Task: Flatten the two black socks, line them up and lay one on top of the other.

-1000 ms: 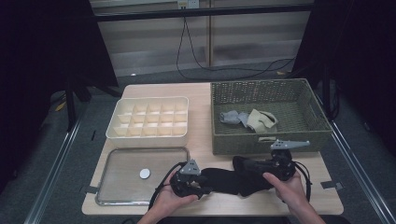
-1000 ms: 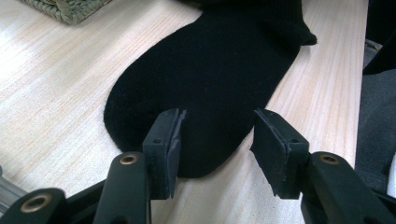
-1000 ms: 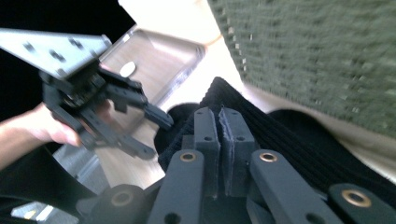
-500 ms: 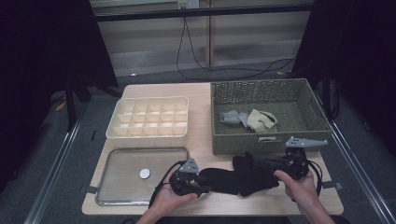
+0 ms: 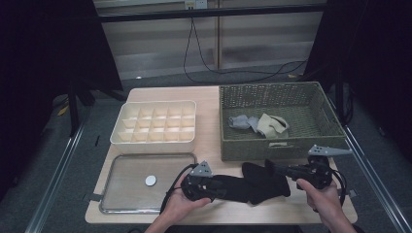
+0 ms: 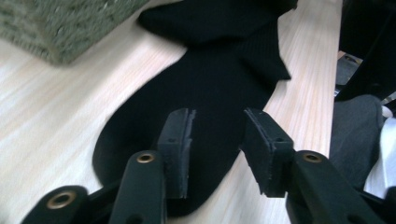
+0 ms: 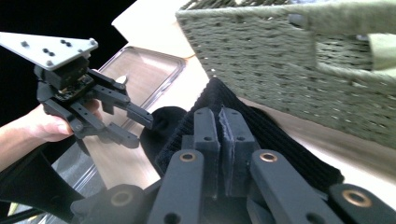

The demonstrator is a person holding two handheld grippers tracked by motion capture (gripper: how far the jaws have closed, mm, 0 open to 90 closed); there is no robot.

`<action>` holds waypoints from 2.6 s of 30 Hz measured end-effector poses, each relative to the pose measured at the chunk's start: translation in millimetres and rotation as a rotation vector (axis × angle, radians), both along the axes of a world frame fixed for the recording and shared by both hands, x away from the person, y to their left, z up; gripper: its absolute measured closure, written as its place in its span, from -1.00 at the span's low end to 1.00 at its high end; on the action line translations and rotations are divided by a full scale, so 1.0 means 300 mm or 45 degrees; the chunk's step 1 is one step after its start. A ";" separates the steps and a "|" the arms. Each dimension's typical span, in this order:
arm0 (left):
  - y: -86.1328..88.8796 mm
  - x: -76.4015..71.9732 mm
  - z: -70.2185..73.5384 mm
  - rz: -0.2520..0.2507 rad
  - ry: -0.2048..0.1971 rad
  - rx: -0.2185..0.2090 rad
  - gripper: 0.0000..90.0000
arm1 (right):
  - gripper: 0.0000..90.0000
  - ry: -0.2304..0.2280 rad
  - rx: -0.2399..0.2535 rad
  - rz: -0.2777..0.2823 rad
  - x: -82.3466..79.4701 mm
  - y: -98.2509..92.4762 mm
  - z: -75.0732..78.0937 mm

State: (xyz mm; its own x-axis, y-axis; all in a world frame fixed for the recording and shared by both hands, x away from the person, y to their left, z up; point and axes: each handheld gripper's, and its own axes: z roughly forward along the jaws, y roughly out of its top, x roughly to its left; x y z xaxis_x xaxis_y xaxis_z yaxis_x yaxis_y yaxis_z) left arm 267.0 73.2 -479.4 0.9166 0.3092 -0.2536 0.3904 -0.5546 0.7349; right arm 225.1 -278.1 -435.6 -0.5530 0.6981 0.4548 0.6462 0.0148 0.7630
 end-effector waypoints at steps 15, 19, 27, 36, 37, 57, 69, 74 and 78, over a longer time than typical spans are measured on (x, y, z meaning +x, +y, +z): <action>-0.129 0.066 0.009 -0.038 0.002 -0.043 0.57 | 0.91 0.050 -0.017 -0.065 0.015 -0.058 -0.062; -0.135 0.071 0.000 -0.027 0.005 -0.042 0.56 | 0.91 0.066 -0.019 -0.090 0.019 -0.082 -0.072; -0.181 0.117 -0.017 -0.028 0.012 -0.031 0.64 | 0.91 0.088 -0.039 -0.106 0.023 -0.101 -0.092; -0.236 0.143 -0.029 -0.041 0.028 -0.049 0.62 | 0.91 0.093 -0.041 -0.102 0.025 -0.102 -0.098; -0.242 0.147 -0.036 -0.038 0.036 -0.052 0.62 | 0.91 0.092 -0.045 -0.106 0.025 -0.101 -0.098; -0.300 0.165 -0.086 -0.031 0.028 0.048 0.83 | 0.91 0.100 -0.055 -0.097 0.028 -0.096 -0.105; -0.293 0.160 -0.068 -0.033 0.033 0.018 0.99 | 0.91 0.099 -0.053 -0.097 0.028 -0.097 -0.103; -0.299 0.173 -0.026 -0.040 0.025 -0.047 0.87 | 0.91 0.098 -0.052 -0.096 0.029 -0.097 -0.103; -0.315 0.179 -0.019 -0.058 0.023 -0.042 0.82 | 0.91 0.096 -0.049 -0.098 0.027 -0.098 -0.102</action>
State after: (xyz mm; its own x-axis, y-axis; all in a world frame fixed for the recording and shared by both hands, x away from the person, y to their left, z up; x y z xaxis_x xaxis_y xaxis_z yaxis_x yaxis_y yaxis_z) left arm 320.6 -21.4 -485.1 0.9247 0.2584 -0.2795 0.3786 -0.5479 0.7460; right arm 233.3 -307.5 -466.2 -0.4626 0.7550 0.4647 0.7019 -0.0083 0.7122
